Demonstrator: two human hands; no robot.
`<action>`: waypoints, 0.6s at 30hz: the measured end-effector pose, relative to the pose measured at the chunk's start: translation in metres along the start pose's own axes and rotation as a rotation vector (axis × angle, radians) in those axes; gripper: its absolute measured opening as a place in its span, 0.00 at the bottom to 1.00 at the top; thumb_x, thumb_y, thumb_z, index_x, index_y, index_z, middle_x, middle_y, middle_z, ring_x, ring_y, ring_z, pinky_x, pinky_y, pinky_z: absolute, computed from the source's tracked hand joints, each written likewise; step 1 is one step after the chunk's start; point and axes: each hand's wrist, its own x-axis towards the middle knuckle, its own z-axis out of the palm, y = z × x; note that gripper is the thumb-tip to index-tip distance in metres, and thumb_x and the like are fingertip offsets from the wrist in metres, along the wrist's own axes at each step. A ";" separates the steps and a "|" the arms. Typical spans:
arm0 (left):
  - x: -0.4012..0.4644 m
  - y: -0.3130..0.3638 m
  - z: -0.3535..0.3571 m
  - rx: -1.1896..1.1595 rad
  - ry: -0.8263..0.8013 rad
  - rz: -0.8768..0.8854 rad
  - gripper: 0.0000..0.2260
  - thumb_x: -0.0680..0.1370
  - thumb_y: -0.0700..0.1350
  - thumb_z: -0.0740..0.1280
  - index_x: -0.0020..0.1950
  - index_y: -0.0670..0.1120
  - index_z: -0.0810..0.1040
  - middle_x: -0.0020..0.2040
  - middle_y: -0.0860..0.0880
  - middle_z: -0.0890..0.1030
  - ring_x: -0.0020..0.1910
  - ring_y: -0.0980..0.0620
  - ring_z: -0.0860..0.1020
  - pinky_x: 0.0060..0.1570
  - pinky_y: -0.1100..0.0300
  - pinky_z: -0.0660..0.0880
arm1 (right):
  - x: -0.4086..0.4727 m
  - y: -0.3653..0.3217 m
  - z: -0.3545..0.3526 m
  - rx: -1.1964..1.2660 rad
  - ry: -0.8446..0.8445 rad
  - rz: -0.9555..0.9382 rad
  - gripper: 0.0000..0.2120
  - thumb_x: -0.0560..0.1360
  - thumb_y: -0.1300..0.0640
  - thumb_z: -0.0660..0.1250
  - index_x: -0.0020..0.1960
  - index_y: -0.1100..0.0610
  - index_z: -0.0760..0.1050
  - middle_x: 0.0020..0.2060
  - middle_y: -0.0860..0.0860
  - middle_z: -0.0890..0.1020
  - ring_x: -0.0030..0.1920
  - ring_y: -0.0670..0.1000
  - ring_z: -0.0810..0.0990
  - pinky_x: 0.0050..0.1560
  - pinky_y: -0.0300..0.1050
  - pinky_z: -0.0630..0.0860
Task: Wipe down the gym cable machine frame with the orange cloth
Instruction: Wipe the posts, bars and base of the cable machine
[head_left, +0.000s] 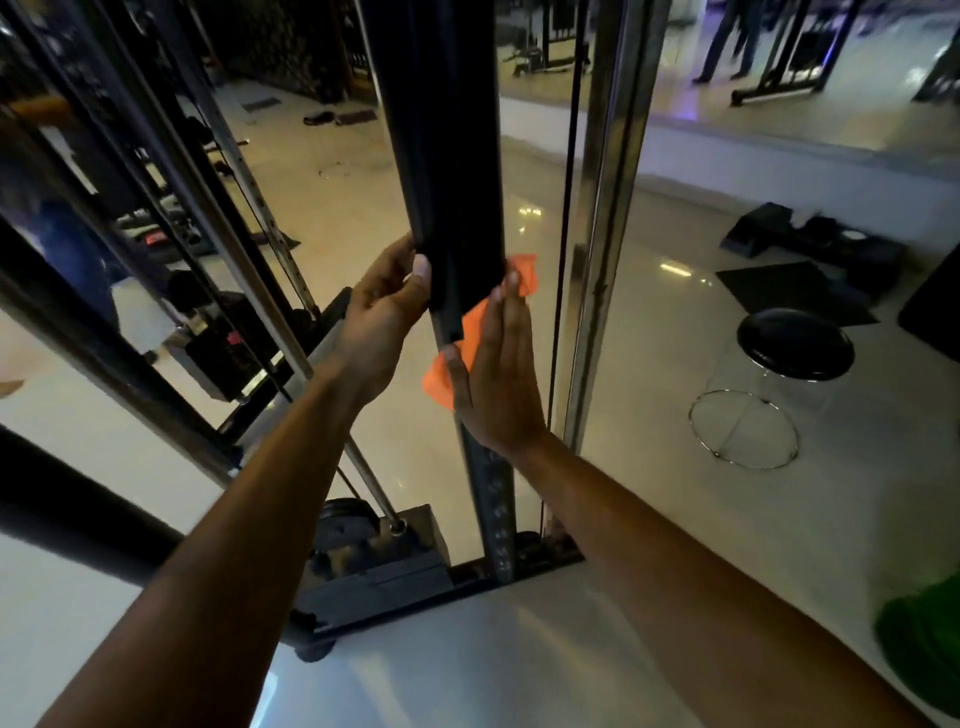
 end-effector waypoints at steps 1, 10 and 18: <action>0.001 -0.010 0.001 -0.001 0.004 -0.003 0.21 0.90 0.49 0.60 0.83 0.46 0.68 0.78 0.45 0.75 0.78 0.45 0.73 0.78 0.40 0.70 | 0.018 -0.006 -0.005 0.030 0.044 -0.001 0.39 0.89 0.45 0.59 0.87 0.62 0.43 0.87 0.61 0.48 0.87 0.65 0.53 0.81 0.69 0.61; -0.004 -0.085 0.013 -0.029 0.021 0.073 0.18 0.90 0.51 0.61 0.79 0.48 0.74 0.73 0.50 0.81 0.74 0.51 0.77 0.76 0.47 0.71 | -0.083 0.068 0.035 -0.094 -0.030 -0.134 0.37 0.90 0.45 0.58 0.89 0.57 0.41 0.88 0.55 0.44 0.88 0.59 0.48 0.81 0.66 0.62; -0.002 -0.145 0.003 -0.068 0.060 0.146 0.31 0.82 0.57 0.71 0.83 0.49 0.69 0.76 0.50 0.78 0.76 0.48 0.76 0.78 0.42 0.70 | -0.038 0.051 0.026 -0.123 0.123 -0.248 0.37 0.89 0.45 0.57 0.89 0.58 0.42 0.88 0.54 0.41 0.88 0.56 0.44 0.85 0.62 0.55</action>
